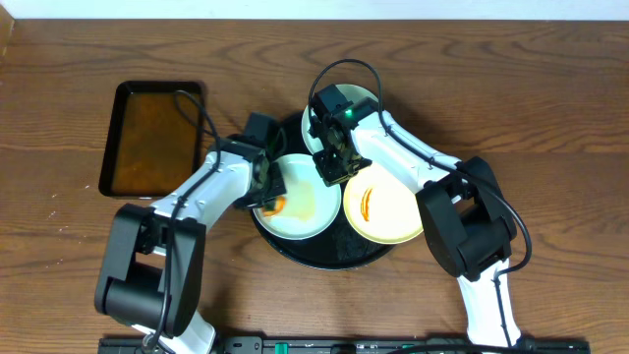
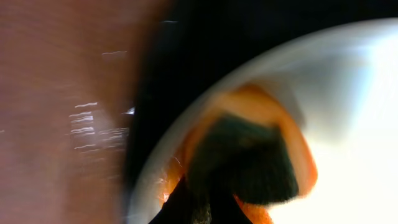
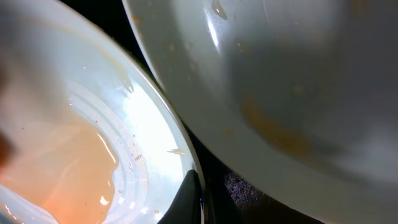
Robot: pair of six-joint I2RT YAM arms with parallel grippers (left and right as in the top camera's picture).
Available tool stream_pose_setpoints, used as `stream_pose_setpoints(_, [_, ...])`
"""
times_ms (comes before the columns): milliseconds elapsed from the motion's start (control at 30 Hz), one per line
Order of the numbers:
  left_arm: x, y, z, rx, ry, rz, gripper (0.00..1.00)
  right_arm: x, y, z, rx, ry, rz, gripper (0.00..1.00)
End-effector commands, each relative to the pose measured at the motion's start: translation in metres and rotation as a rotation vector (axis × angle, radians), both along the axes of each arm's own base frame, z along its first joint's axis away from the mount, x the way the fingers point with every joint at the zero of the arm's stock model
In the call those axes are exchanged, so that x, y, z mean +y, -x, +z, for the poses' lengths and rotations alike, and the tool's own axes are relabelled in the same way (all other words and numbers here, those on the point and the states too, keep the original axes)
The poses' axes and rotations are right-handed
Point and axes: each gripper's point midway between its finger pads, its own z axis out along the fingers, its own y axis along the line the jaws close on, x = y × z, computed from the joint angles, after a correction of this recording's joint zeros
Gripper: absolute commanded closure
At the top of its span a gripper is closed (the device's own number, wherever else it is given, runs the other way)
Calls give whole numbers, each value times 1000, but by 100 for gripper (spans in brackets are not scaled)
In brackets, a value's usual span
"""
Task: Clean dirty plates on tray and stack at the side
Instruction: 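Scrub the lower-left green plate with the sponge in the left gripper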
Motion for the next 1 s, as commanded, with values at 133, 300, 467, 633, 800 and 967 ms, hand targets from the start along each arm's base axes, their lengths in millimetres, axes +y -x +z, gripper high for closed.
stream_pose_setpoints(133, [40, -6, 44, -141, -155, 41, 93, -3, -1, -3, -8, 23, -12, 99])
stream_pose_setpoints(300, [-4, -9, 57, -166, 97, 8, 92, -3, -1, -3, -9, 22, -12, 99])
stream_pose_setpoints(467, [-36, -8, 47, -152, 232, 1, 93, -3, -1, -3, -9, 22, -12, 99])
stream_pose_setpoints(633, [-62, 0, 16, -86, 239, -24, 92, -3, -2, -3, -11, 20, -13, 99])
stream_pose_setpoints(800, [-60, 12, -15, 1, 184, -32, 93, -4, -1, -3, -7, 23, -12, 99])
stream_pose_setpoints(967, [-11, 18, -16, 18, -39, 16, 92, -4, -1, -3, -6, 25, -12, 99])
